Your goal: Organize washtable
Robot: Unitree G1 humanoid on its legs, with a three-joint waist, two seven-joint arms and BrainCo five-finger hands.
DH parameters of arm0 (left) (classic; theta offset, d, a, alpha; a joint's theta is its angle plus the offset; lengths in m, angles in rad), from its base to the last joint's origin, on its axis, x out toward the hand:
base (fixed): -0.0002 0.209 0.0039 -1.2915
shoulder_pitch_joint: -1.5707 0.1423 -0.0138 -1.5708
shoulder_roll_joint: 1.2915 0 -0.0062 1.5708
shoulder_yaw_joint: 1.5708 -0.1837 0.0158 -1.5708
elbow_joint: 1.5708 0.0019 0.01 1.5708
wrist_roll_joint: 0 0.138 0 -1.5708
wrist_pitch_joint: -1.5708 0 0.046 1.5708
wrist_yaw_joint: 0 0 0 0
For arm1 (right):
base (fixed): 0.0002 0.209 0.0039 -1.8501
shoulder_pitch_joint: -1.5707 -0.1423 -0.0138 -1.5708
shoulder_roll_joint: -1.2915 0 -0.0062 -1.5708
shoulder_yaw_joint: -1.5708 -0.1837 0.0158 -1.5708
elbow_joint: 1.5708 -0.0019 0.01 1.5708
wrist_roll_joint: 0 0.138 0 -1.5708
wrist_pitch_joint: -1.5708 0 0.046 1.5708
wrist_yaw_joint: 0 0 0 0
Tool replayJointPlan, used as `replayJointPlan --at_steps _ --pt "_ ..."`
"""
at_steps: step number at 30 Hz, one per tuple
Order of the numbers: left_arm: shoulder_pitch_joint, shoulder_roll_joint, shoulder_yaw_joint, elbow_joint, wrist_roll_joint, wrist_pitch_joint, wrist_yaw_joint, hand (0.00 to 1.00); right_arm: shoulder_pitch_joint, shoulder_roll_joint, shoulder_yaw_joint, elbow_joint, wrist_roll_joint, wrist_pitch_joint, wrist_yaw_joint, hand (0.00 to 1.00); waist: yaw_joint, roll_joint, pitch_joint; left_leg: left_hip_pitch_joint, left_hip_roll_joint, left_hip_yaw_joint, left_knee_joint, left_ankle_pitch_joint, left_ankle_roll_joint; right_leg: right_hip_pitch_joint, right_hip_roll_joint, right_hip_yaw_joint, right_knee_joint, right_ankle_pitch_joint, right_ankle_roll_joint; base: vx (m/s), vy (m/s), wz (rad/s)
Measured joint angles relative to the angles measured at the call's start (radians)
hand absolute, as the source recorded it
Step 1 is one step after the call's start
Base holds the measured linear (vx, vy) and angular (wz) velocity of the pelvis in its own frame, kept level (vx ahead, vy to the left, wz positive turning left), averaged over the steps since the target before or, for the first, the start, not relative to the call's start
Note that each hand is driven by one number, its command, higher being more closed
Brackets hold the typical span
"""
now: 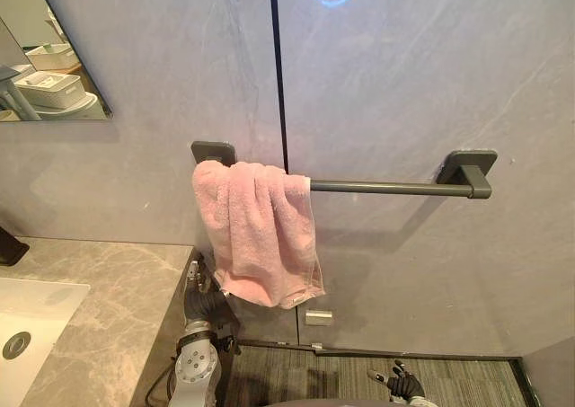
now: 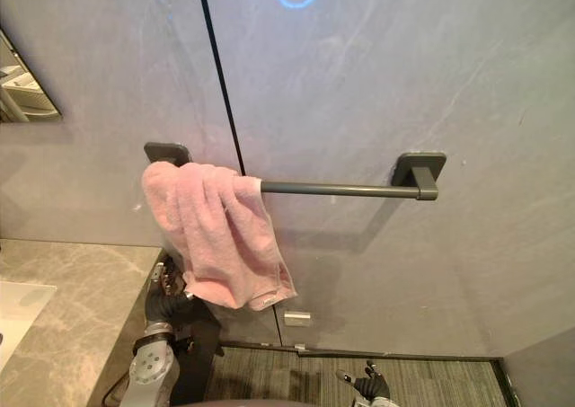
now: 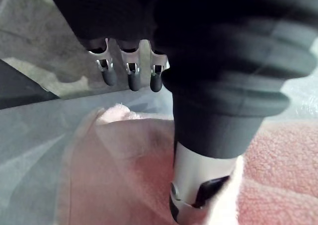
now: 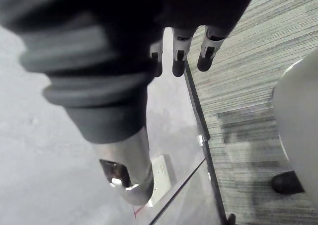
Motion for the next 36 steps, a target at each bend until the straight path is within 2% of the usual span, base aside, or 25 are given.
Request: replayJointPlan --at_steps 17,25,36 --pt "0.000 0.001 0.019 -0.029 0.031 0.007 0.023 0.00 -0.001 0.000 0.001 0.000 0.000 0.000 0.002 0.00 0.000 -0.002 0.000 0.001 0.000 -0.008 0.000 0.000 0.000 0.007 0.000 -0.008 -0.005 0.000 0.000 -0.01 -0.005 0.01" --pt "-0.003 0.036 -0.015 -0.028 0.031 0.007 0.015 0.00 -0.006 -0.006 0.022 0.010 0.000 0.000 0.003 0.00 -0.002 -0.004 -0.001 0.001 0.000 -0.007 0.000 0.000 0.000 0.006 0.005 -0.003 -0.004 0.000 0.000 0.00 0.000 0.00" --pt "-0.062 0.079 -0.080 0.112 0.031 0.009 -0.008 0.00 -0.032 -0.023 0.020 0.056 -0.001 0.001 0.003 0.00 -0.007 -0.004 -0.001 0.001 0.003 0.004 0.000 0.000 0.000 -0.002 0.014 0.015 -0.004 0.005 -0.006 0.00 -0.003 -0.03"
